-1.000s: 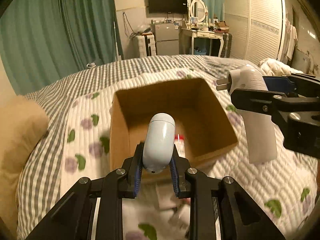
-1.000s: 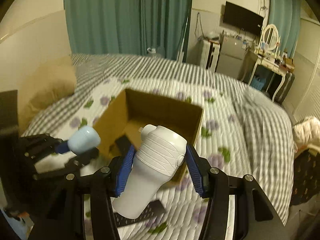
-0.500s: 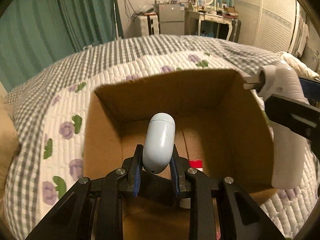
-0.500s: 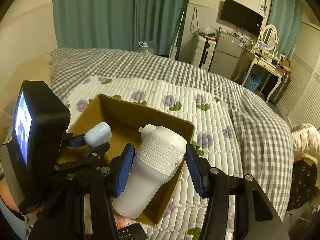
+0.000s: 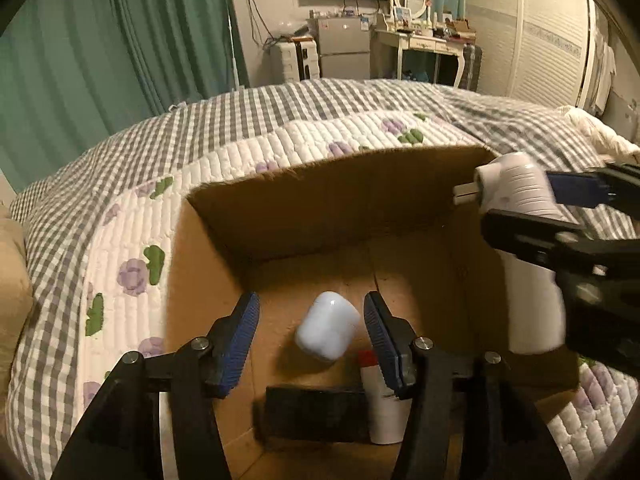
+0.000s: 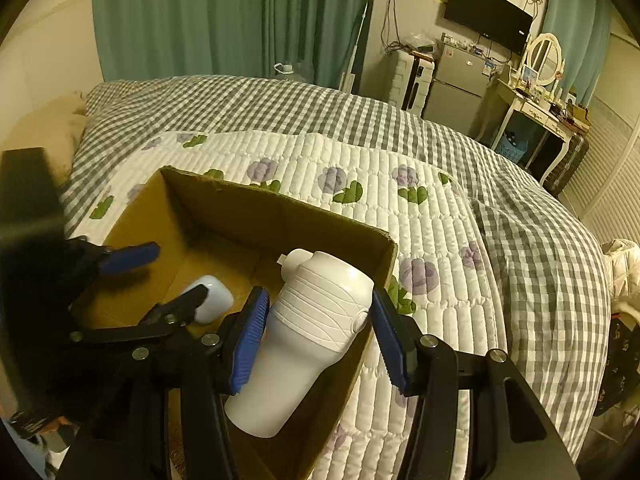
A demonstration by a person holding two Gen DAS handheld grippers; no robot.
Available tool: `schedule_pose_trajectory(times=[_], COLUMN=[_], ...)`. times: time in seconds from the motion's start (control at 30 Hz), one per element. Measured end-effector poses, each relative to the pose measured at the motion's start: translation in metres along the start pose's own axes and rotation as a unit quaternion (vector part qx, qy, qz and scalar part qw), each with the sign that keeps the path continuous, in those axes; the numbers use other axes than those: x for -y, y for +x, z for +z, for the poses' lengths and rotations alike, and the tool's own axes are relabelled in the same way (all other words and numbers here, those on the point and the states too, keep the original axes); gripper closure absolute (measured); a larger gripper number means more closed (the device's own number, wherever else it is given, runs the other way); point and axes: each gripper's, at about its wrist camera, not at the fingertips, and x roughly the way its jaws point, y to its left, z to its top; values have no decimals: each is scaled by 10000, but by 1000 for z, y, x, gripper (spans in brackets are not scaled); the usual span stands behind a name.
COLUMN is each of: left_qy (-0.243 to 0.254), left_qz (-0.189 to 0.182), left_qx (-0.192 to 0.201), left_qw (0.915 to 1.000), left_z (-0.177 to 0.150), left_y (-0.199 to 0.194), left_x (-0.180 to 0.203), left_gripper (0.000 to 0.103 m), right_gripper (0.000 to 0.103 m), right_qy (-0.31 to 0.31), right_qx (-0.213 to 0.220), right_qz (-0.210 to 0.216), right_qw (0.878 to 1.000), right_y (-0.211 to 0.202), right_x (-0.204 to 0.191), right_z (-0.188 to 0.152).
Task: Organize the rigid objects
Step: 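Release the earbuds case into the box with the left tool while the right tool drops the white bottle in, then grasp the black TV remote with the right tool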
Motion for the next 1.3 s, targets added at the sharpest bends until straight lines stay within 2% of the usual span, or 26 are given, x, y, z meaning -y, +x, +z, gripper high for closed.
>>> schedule_pose_trajectory(times=[0.17, 0.23, 0.3, 0.43, 0.5, 0.57, 0.7, 0.87, 1.0, 1.13, 1.3], left_qy=[-126, -133, -171, -301, -382, -470, -569, -755, -916, -982, -953], left_qz=[36, 21, 41, 102, 106, 177, 305, 287, 278, 251, 402], left_qx=[258, 391, 538, 776, 845, 960, 1016, 936, 920, 714, 490], left_qw=[9996, 9991, 9984, 9965, 9956, 9941, 9927, 9923, 9911, 9923, 9934], left_z=[-6, -10, -15, -33, -43, -56, -83, -112, -134, -152, -168], left_y=[-33, -50, -70, -109, -125, -139, -156, -163, -161, -142, -123], left_x=[-6, -7, -8, -11, -12, -13, -16, -21, -26, -29, -34], left_gripper=[46, 42, 31, 25, 9, 2, 1, 1, 0, 0, 0], right_gripper=[50, 27, 27, 27, 27, 27, 27, 27, 27, 27, 27], right_qy=[195, 332, 400, 290, 221, 193, 242, 299, 413, 451, 677], right_qx=[76, 138, 250, 331, 324, 274, 74, -59, -247, -733, -1376], right_qz=[53, 94, 65, -150, -260, -302, -259, -88, 134, 190, 173], right_qw=[9998, 9993, 9989, 9989, 9989, 9990, 9993, 9995, 9988, 9961, 9880], right_y=[3, -5, -19, -58, -79, -97, -117, -129, -122, -86, -36], right_x=[5, 9, 10, 6, 1, -4, -16, -44, -63, -81, -89], right_z=[5, 5, 1, -13, -26, -43, -79, -126, -149, -162, -175])
